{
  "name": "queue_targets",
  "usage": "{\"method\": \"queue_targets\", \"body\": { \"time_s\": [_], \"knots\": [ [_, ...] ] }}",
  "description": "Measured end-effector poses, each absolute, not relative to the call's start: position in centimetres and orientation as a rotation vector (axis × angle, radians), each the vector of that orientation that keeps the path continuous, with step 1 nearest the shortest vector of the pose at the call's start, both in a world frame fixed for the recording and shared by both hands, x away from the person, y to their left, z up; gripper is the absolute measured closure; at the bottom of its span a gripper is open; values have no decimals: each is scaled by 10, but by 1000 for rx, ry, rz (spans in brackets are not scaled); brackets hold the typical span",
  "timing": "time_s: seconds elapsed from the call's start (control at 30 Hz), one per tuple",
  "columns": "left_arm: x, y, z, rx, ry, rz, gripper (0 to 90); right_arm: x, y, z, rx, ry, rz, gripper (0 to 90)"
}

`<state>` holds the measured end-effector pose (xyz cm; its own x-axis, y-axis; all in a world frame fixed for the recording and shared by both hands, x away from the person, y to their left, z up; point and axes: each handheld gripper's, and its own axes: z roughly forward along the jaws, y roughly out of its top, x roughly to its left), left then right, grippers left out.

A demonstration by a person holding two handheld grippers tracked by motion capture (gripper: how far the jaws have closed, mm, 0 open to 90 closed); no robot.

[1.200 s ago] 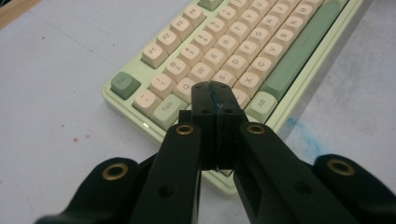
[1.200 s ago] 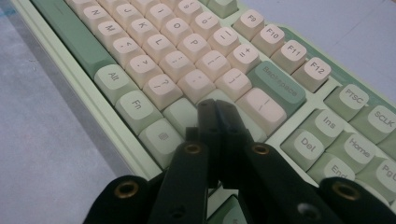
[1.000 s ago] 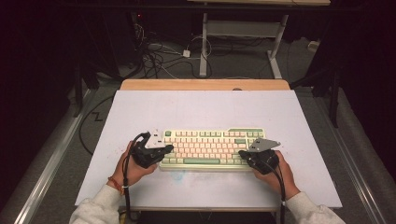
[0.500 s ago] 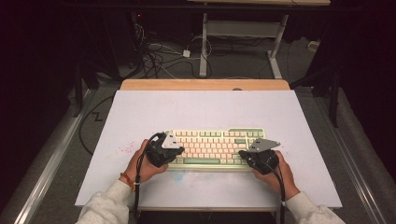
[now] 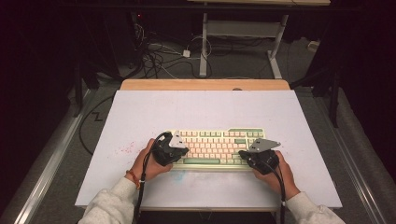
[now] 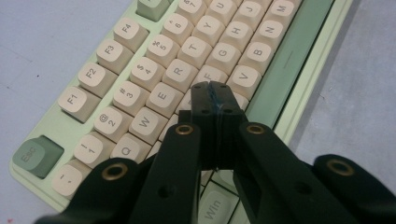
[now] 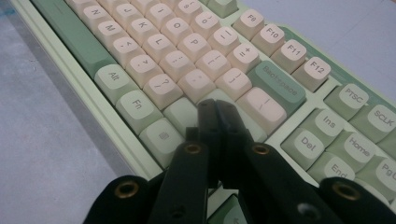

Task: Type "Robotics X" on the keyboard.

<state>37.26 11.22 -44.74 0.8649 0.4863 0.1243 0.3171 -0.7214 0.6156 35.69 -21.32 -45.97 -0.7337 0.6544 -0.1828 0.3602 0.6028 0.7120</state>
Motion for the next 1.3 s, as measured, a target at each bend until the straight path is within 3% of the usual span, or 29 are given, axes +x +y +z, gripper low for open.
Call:
{"method": "queue_targets", "body": {
  "time_s": [1.3],
  "knots": [
    [370, 110, -449, 2450, 567, 399, 865, 356, -213, -460, 802, 2404, 923, 900]
  ]
}}
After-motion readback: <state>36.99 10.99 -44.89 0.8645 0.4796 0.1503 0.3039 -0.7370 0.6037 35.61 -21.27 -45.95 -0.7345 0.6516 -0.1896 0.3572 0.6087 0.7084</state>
